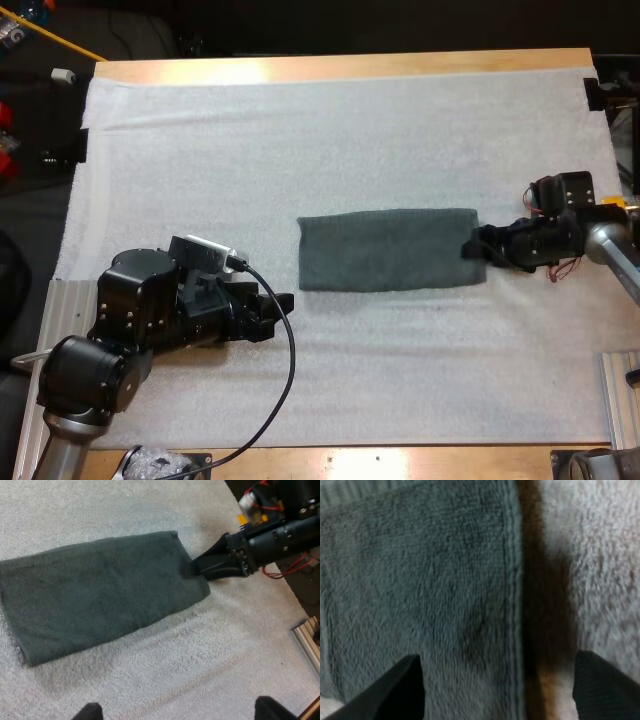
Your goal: Pick towel from pile, fold and stack
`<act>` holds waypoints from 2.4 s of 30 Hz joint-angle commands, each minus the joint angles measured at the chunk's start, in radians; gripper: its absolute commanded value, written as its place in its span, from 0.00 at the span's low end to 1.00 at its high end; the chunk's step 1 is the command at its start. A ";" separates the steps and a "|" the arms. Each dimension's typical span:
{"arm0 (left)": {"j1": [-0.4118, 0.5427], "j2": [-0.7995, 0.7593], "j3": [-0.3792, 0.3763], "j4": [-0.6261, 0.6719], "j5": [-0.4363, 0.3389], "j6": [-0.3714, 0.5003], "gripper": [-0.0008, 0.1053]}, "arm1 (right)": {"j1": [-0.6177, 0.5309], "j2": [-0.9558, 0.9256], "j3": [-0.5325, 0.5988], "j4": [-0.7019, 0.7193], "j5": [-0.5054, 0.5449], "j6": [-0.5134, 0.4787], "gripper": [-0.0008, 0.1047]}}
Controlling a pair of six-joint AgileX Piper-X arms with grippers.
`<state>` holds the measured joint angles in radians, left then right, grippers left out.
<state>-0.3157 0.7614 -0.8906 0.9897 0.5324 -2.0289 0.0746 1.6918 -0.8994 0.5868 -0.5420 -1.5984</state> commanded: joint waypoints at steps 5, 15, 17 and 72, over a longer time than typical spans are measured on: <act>-0.003 -0.006 -0.009 0.000 -0.004 -0.008 0.57 | -0.001 0.052 -0.004 -0.057 -0.090 0.063 0.59; -0.003 -0.006 -0.009 0.000 -0.004 -0.008 0.57 | -0.001 0.107 -0.004 -0.056 -0.250 0.157 0.51; -0.003 -0.006 -0.009 0.000 -0.004 -0.008 0.57 | -0.001 0.107 -0.004 -0.055 -0.250 0.167 0.39; -0.003 -0.006 -0.009 0.002 0.033 -0.008 0.57 | 0.455 0.006 -0.210 0.138 0.335 0.297 0.30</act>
<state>-0.3157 0.7614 -0.8906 0.9897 0.5550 -2.0313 0.5280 1.6946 -1.1021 0.7295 -0.1897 -1.3020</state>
